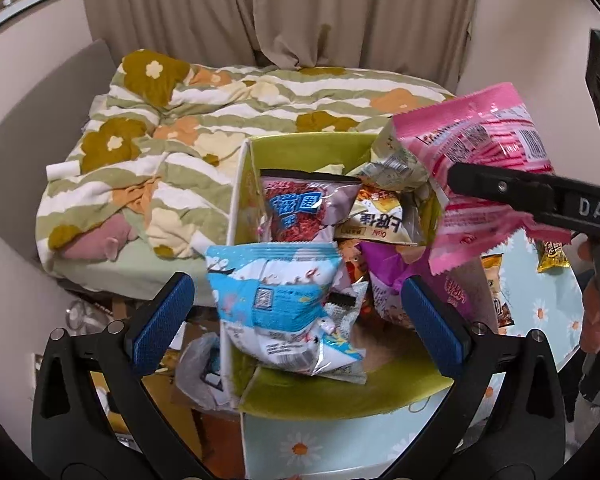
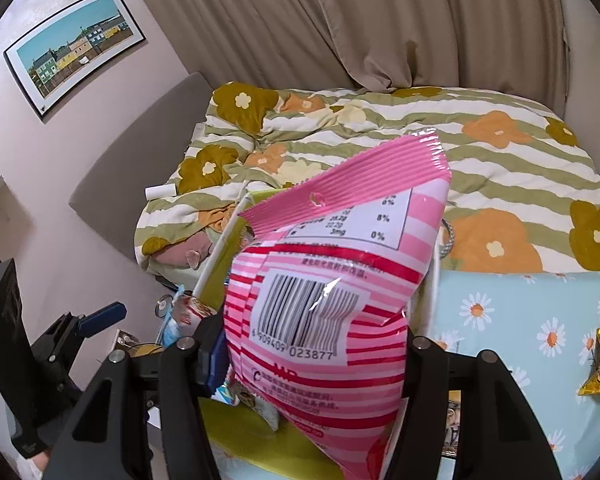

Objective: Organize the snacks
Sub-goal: 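Release the light-blue bag into the box with the left tool while the right releases the pink striped bag, then move both tools back to the table toward the last two bags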

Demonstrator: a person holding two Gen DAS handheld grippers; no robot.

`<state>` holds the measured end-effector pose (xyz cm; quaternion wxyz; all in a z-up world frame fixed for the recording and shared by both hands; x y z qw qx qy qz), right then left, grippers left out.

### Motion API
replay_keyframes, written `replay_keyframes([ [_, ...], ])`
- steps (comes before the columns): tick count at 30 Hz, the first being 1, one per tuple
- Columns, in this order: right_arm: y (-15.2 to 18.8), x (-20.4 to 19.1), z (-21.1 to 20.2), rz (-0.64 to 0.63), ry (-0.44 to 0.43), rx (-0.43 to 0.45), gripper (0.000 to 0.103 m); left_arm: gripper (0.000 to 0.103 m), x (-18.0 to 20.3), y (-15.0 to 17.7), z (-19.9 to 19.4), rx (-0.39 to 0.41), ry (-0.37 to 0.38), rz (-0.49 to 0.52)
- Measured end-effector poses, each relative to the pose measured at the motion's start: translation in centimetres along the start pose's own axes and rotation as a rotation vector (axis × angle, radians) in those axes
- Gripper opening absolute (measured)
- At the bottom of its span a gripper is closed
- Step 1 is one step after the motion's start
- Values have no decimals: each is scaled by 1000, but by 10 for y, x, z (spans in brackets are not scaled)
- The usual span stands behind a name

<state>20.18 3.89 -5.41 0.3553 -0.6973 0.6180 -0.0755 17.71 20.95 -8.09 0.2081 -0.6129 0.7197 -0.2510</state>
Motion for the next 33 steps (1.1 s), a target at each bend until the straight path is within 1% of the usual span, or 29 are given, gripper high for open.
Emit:
replay_keyframes([
  [5, -6, -8, 16, -1, 14, -6, 56, 103, -11, 2, 1, -7, 3, -21],
  [8, -10, -8, 31, 22, 41, -26, 64, 103, -19, 2, 2, -10, 20, -35],
  [9, -10, -9, 34, 25, 56, -29, 74, 103, -19, 2, 2, -8, 22, -37],
  [10, -9, -8, 36, 26, 72, -25, 89, 103, -20, 2, 2, -7, 24, -39],
  [12, -7, -8, 37, 29, 94, -13, 99, 103, -21, 3, 4, -8, 31, -43],
  [13, -4, -5, 37, 29, 108, -7, 102, 103, -21, 3, 5, -12, 36, -45],
  [17, 0, -1, 34, 27, 133, -2, 102, 103, -20, 4, 8, -17, 49, -47],
  [23, 0, 2, 18, 15, 148, 31, 102, 103, -13, 0, 1, 2, 64, -39],
  [29, 1, 1, -5, 7, 110, 53, 102, 103, 3, -7, -19, 48, 72, -24],
  [33, 5, 9, -31, 4, 85, 68, 102, 103, 25, -9, -32, 73, 69, -13],
])
Point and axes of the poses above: each gripper's, at about its wrist camera, not at the fingertips, and z roughly the way its jaws point, x to its right, y to its underside, the point moved 1 cm from there along z, roughly the way its jaws point, and after that the axes turned 1 degree about -y, right-handed, at the moved point
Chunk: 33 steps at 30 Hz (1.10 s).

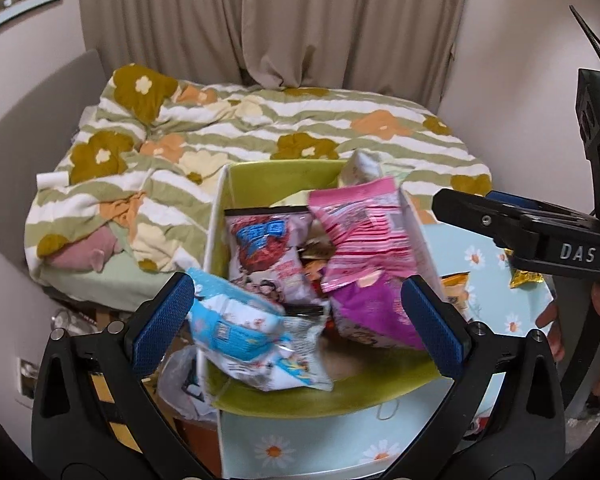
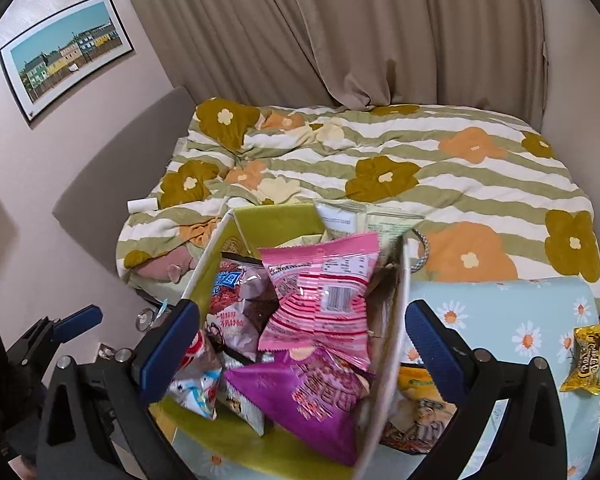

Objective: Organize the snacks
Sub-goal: 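Move both tools back to the table toward the last two bags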

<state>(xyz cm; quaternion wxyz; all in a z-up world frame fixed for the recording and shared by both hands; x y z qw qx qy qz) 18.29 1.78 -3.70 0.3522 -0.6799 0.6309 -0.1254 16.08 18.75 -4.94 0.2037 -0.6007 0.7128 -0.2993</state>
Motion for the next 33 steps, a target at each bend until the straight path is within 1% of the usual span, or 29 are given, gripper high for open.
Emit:
replay_keyframes([
  [3, 2, 13, -21, -2, 7, 11, 102, 103, 20, 0, -5, 7, 1, 6],
  [8, 7, 48, -64, -12, 37, 56, 102, 103, 65, 0, -10, 16, 10, 24],
  [10, 11, 65, -81, -16, 63, 71, 102, 103, 85, 0, -10, 17, 16, 31],
  [14, 19, 103, -113, -26, 154, 106, 102, 103, 130, 0, -7, 21, 23, 44],
  [15, 23, 116, -121, -30, 181, 109, 102, 103, 142, 0, -5, 22, 24, 47],
  [18, 30, 149, -135, -24, 221, 103, 102, 103, 174, 1, 0, 20, 27, 56],
  [21, 38, 181, -145, -1, 232, 95, 102, 103, 205, 5, 8, 16, 21, 61],
  [25, 50, 228, -150, 31, 242, 74, 102, 103, 239, 13, 29, -10, -5, 62],
  [29, 64, 269, -142, 52, 263, 41, 102, 103, 261, 26, 57, -45, -44, 51],
  [33, 83, 306, -119, 76, 286, -14, 102, 103, 278, 47, 90, -50, -157, 63],
])
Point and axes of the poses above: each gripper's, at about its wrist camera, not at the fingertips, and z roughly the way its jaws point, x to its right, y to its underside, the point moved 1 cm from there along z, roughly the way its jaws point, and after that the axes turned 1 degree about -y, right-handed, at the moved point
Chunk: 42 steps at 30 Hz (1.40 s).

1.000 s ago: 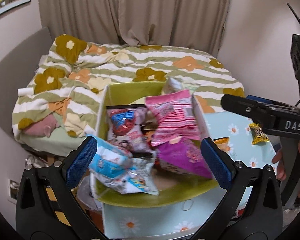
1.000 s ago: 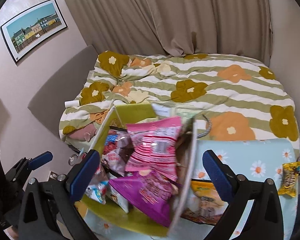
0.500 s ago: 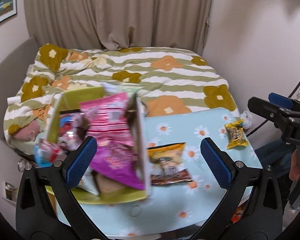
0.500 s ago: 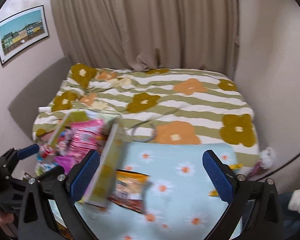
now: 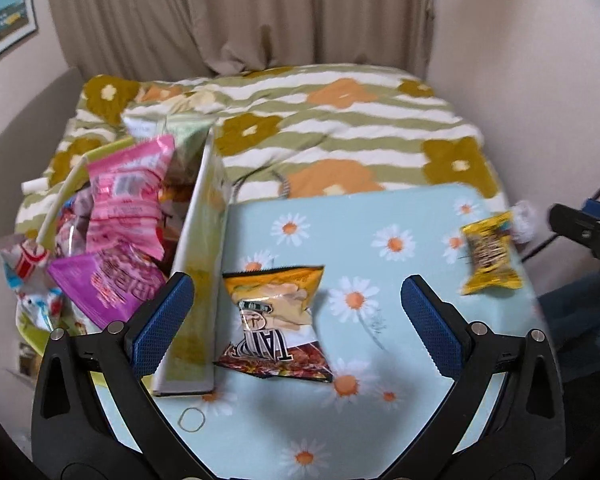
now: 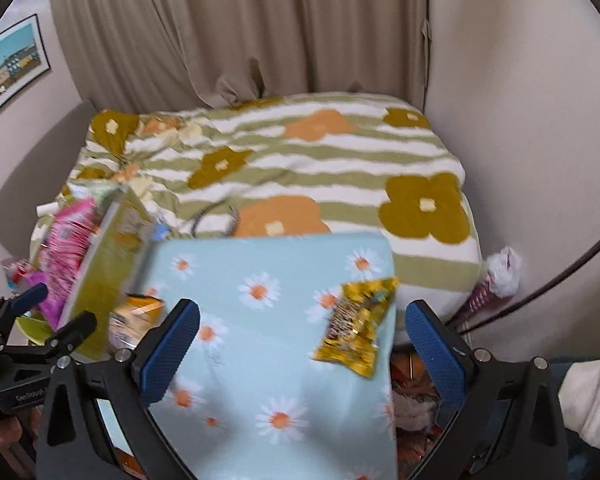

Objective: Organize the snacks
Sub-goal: 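Move both tools back to the table toward the last two bags, then grasp the yellow-and-white chip bag with the left tool while the right grasps the gold Pillows bag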

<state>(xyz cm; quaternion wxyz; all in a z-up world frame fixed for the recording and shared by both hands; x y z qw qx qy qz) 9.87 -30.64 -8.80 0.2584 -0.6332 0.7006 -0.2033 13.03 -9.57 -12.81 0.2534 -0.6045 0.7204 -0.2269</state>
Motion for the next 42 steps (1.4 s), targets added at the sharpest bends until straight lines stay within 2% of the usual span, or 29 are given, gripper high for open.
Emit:
replay_keyframes([
  [4, 19, 23, 37, 6, 13, -53, 102, 103, 16, 17, 37, -49, -85, 41],
  [8, 35, 40, 65, 48, -3, -76, 102, 103, 29, 27, 71, -85, -166, 115],
  [10, 40, 45, 73, 42, 17, -76, 102, 103, 31, 30, 84, -99, -198, 129],
  [13, 44, 50, 84, 23, 49, -75, 102, 103, 29, 33, 100, -118, -230, 133],
  [17, 45, 53, 99, 2, 69, -91, 100, 102, 28, 40, 118, -118, -327, 182],
  [21, 44, 49, 112, -34, 76, -104, 95, 102, 28, 42, 122, -116, -355, 209],
  [27, 41, 42, 128, -50, 64, -131, 92, 100, 24, 40, 117, -118, -377, 206],
  [30, 40, 39, 134, -51, 57, -139, 92, 100, 21, 43, 127, -151, -367, 204],
  [32, 40, 37, 137, -54, 56, -143, 92, 92, 21, 46, 132, -175, -350, 200],
  [34, 39, 35, 141, -55, 54, -148, 89, 79, 17, 48, 139, -210, -301, 171],
  [37, 40, 34, 147, -55, 54, -154, 87, 71, 11, 48, 139, -222, -239, 114],
  [42, 42, 37, 158, -45, 49, -175, 80, 64, 15, 47, 139, -224, -208, 129],
])
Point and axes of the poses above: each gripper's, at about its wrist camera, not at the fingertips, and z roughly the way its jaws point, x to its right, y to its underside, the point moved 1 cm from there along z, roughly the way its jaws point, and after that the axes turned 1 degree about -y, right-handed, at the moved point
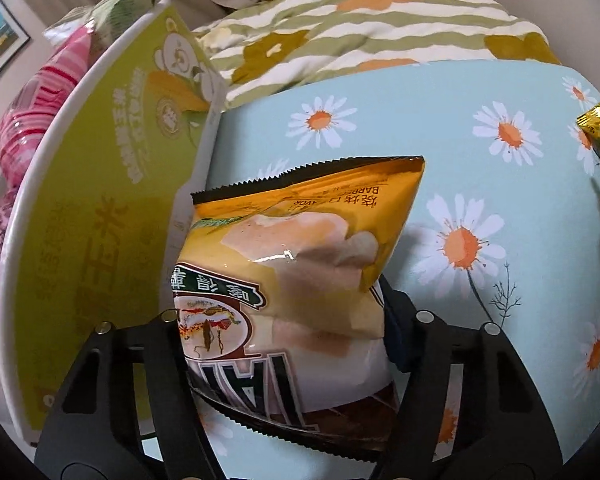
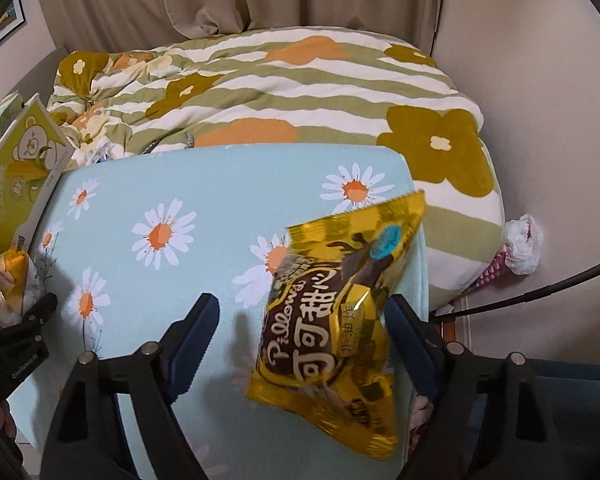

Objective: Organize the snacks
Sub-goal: 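Grasp the yellow-and-white chip bag with the left tool while the right grasps the gold Pillows bag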

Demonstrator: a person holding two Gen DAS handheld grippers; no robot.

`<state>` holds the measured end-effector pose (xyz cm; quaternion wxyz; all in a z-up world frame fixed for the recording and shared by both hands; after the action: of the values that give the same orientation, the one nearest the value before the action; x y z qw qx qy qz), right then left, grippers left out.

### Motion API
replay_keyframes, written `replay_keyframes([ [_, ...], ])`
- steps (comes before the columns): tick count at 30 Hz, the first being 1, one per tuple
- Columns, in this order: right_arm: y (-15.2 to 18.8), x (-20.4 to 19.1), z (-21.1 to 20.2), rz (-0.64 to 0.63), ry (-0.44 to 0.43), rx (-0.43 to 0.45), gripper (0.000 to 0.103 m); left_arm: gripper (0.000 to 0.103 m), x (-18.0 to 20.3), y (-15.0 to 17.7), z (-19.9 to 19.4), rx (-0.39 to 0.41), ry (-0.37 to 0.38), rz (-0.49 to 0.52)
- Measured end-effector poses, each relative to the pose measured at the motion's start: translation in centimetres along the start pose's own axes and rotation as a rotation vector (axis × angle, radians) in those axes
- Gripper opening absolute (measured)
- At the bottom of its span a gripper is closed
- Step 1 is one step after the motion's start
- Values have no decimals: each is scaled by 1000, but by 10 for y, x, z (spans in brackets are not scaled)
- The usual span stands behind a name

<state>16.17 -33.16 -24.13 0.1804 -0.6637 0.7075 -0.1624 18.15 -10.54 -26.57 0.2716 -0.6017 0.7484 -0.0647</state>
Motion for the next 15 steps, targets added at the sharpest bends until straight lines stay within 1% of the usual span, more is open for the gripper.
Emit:
replay_keyframes([
  [2, 0, 0, 3, -3, -5, -6, 76, 64, 1, -1, -1, -3, 13, -1],
  [6, 1, -3, 8, -10, -17, -19, 72, 63, 1, 0, -5, -5, 65, -23],
  [8, 2, -4, 10, -12, -23, -30, 67, 63, 4, 0, -6, -10, 80, -24],
  [10, 4, -5, 13, -15, -27, -46, 58, 62, 7, -1, -7, -8, 90, -17],
  [15, 6, -6, 12, -29, -34, -47, 56, 62, 9, -3, -10, -3, 119, -27],
])
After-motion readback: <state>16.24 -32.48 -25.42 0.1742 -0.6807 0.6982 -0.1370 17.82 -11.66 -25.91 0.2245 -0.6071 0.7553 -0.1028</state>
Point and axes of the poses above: each gripper's, at about its wrist camera, not at the fingertips, and z roughly the way its jaws point, x to its right, y to its underside, the point moved 1 cm from there along z, roughly the way its jaws point, and after that the axes turned 1 degree about -y, right-handed, at the moved point
